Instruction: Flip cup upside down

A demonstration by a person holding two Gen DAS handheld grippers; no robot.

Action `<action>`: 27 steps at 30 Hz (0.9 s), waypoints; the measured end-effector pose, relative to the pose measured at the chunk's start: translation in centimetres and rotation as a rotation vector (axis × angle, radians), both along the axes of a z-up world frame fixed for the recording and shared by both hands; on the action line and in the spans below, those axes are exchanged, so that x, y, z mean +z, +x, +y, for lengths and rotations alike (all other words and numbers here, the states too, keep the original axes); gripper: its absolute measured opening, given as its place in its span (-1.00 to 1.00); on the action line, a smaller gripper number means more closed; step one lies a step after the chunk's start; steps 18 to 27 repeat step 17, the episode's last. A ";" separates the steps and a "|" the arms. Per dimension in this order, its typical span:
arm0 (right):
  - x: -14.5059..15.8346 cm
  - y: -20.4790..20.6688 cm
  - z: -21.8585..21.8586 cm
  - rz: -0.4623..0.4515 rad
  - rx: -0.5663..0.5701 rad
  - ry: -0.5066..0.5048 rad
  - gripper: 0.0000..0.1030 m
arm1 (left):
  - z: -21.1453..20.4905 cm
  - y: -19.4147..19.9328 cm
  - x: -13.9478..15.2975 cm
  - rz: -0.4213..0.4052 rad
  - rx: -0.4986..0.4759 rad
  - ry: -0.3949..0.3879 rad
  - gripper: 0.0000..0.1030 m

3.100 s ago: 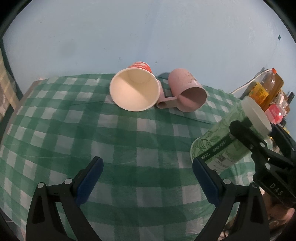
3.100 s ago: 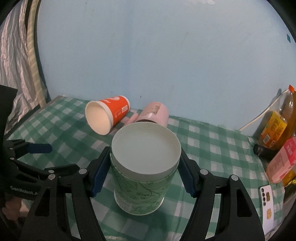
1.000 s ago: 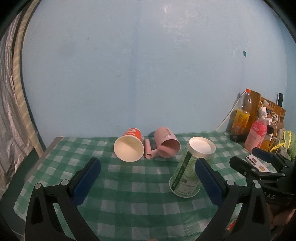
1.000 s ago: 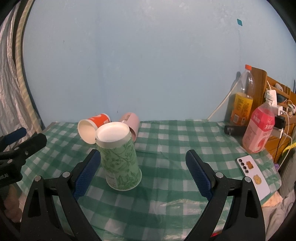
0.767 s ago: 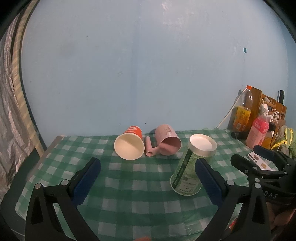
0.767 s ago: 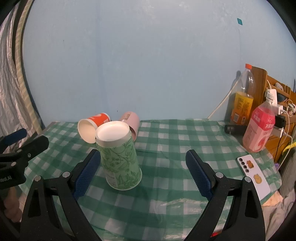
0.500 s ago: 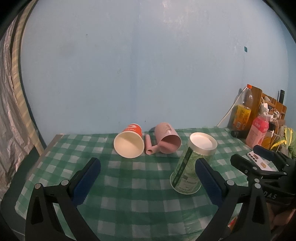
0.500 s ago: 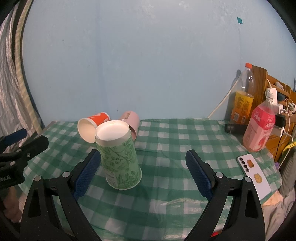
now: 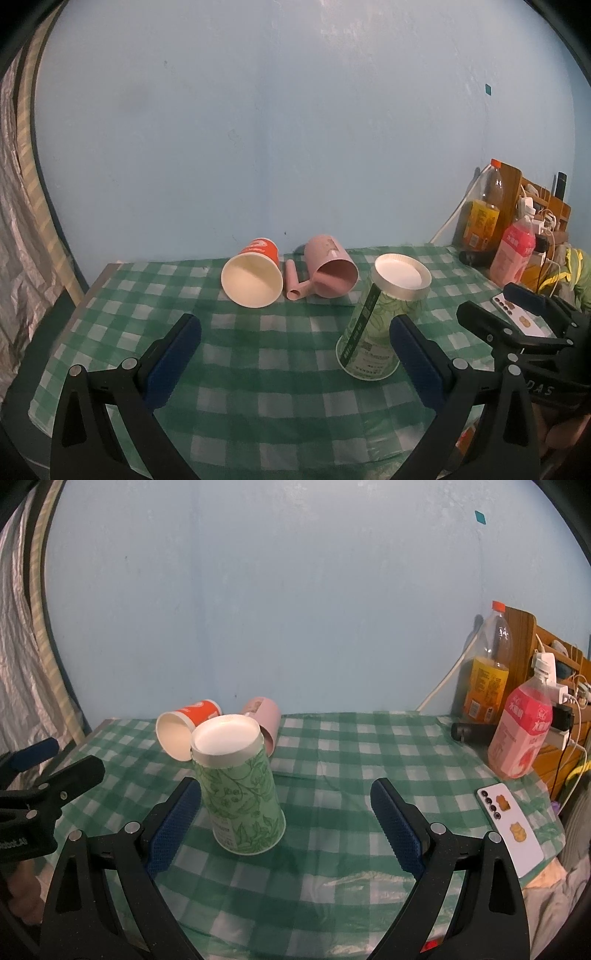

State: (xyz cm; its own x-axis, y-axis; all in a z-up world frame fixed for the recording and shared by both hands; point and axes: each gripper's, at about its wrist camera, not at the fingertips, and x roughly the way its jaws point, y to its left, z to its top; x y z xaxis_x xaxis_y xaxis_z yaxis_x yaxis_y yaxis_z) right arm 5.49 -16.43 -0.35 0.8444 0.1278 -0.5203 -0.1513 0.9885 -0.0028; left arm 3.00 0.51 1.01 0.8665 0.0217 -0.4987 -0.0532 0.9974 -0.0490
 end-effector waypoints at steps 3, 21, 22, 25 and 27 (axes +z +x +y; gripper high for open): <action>0.0 0.0 0.0 0.003 0.002 -0.001 0.79 | -0.2 0.1 -0.1 0.009 -0.009 0.001 1.00; -0.2 0.1 -0.1 0.012 -0.002 0.002 0.79 | -0.5 0.1 -0.2 0.016 -0.017 0.011 1.00; -0.2 0.1 -0.1 0.012 -0.002 0.002 0.79 | -0.5 0.1 -0.2 0.016 -0.017 0.011 1.00; -0.2 0.1 -0.1 0.012 -0.002 0.002 0.79 | -0.5 0.1 -0.2 0.016 -0.017 0.011 1.00; -0.2 0.1 -0.1 0.012 -0.002 0.002 0.79 | -0.5 0.1 -0.2 0.016 -0.017 0.011 1.00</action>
